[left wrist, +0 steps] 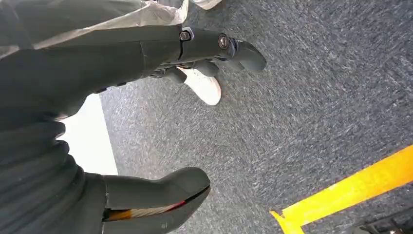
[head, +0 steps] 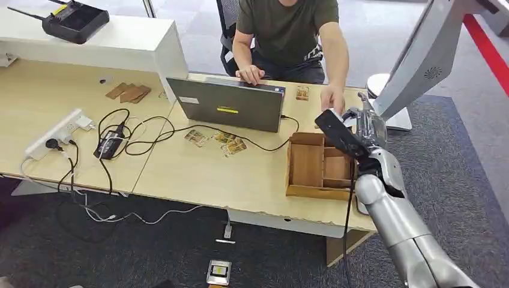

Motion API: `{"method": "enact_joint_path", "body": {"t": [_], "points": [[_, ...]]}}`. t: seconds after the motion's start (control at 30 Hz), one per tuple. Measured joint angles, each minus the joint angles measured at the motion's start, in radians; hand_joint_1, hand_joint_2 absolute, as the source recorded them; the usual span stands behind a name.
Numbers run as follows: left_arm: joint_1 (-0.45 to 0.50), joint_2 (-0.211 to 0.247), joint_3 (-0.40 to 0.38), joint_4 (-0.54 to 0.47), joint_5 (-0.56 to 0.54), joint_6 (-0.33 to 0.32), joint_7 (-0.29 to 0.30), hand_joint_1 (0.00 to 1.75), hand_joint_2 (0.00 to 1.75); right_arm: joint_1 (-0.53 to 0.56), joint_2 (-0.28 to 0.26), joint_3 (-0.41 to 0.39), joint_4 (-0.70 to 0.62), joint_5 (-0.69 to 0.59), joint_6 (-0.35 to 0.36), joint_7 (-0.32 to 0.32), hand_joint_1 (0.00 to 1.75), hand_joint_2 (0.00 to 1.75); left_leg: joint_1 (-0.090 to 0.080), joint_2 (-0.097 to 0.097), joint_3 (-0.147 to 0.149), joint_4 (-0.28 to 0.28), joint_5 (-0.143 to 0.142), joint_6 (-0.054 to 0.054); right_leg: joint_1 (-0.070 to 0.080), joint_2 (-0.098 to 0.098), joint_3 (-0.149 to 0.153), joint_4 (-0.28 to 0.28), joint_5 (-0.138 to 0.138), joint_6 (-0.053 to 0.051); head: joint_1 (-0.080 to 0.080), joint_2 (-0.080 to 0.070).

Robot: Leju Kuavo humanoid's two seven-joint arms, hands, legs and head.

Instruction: Pass the card to the sensor for recognition and then transmit it.

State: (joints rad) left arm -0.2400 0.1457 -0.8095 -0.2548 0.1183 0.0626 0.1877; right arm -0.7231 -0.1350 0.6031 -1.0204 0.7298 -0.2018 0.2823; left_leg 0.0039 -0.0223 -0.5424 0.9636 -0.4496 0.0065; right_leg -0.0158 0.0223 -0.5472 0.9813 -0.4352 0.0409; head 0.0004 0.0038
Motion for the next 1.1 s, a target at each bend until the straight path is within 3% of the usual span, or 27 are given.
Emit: {"method": "enact_joint_path", "body": {"t": [0.03,0.07,0.37,0.5,0.63,0.87,1.1], "points": [[0.000,0.000,0.000,0.000,-0.001,-0.001,0.000,0.00,1.75,0.000,0.000,0.000,0.004,0.000,0.000,0.000,1.75,1.75,0.000,0.000,0.000,0.000,0.000,0.000,0.000,0.000,0.000,0.000,0.000,0.000,0.000,0.000],[-0.001,0.000,0.000,0.000,-0.002,-0.002,0.000,0.00,1.75,-0.001,0.000,0.000,0.006,0.000,0.000,-0.001,0.00,1.75,0.000,0.000,0.000,0.000,0.000,0.000,0.000,0.000,0.000,0.000,0.000,0.000,0.000,0.000],[-0.002,-0.001,0.000,0.000,-0.016,0.000,-0.001,0.00,1.75,0.031,-0.032,-0.018,-0.027,-0.070,-0.006,-0.003,0.00,1.75,0.000,0.000,0.000,0.000,0.000,0.000,0.000,0.000,0.000,0.000,0.000,0.000,0.000,0.000],[0.001,0.000,0.000,0.000,-0.016,0.009,-0.010,0.00,1.75,0.099,-0.066,-0.056,-0.105,-0.261,0.033,-0.033,0.00,1.75,0.000,0.000,0.000,0.000,0.000,0.000,0.000,0.000,0.000,-0.001,0.000,0.000,0.000,0.000],[0.009,0.001,0.000,0.000,-0.018,0.011,-0.019,0.00,1.75,0.215,-0.114,-0.106,-0.213,-0.327,0.063,-0.068,0.00,1.75,0.000,-0.001,0.001,0.000,-0.002,0.000,0.000,0.000,0.001,-0.002,-0.002,0.001,0.000,0.000],[0.027,0.009,0.004,0.000,-0.005,0.021,-0.031,0.00,1.75,0.396,-0.180,-0.180,-0.374,-0.165,0.131,-0.077,0.00,1.75,0.000,0.000,0.001,0.000,-0.003,0.000,0.000,0.000,0.001,-0.002,-0.002,0.001,0.000,0.000],[0.060,0.017,0.017,0.000,0.025,0.051,-0.051,0.00,1.75,0.488,-0.199,-0.198,-0.456,0.022,0.127,-0.107,0.00,1.75,0.000,0.000,0.001,0.000,-0.003,0.000,0.000,0.000,0.001,-0.001,-0.003,0.000,0.000,0.000]]}}
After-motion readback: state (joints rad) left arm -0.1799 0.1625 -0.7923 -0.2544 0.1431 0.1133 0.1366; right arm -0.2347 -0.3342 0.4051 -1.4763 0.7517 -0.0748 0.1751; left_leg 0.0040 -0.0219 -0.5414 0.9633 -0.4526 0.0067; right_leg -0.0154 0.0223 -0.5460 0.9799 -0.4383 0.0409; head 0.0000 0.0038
